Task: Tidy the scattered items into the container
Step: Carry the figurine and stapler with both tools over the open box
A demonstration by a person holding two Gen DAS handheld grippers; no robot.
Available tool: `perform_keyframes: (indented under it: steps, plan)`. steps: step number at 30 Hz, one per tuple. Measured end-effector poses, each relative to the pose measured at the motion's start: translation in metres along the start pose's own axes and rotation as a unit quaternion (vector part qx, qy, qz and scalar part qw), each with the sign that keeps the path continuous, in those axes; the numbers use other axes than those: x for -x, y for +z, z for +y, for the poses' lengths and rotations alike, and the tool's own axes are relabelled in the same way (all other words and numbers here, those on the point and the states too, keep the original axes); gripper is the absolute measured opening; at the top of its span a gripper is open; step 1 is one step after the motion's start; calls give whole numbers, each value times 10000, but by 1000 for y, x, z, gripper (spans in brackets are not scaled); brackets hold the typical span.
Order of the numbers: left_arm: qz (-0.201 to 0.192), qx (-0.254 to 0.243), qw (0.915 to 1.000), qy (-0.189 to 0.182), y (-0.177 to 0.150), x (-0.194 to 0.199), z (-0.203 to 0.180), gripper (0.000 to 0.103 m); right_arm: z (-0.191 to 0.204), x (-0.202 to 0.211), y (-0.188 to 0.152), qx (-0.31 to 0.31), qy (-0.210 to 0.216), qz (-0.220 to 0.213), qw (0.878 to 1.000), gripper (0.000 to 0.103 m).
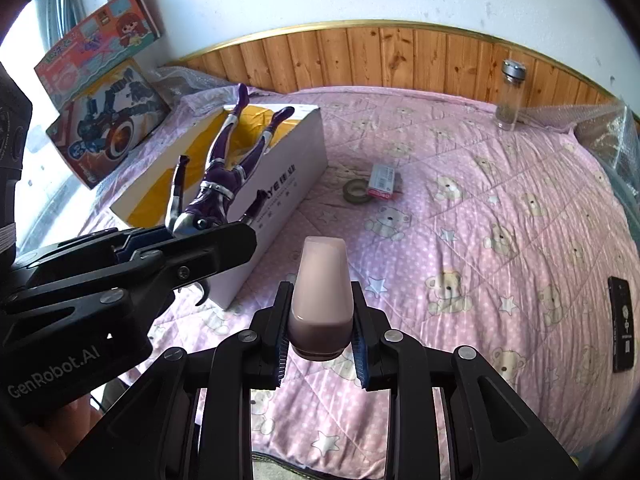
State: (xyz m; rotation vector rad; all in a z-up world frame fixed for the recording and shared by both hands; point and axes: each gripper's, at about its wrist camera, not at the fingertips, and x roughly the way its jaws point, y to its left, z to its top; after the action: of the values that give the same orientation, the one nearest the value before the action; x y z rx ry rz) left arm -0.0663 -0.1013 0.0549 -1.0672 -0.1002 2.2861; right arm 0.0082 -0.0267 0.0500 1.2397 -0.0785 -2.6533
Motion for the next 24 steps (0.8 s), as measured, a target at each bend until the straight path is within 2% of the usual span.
perform_keyframes:
  steps: [24]
  plan:
    - [-499, 853, 9949, 214, 28, 49, 91, 21, 70, -7, 61, 560, 555, -251, 9966, 28]
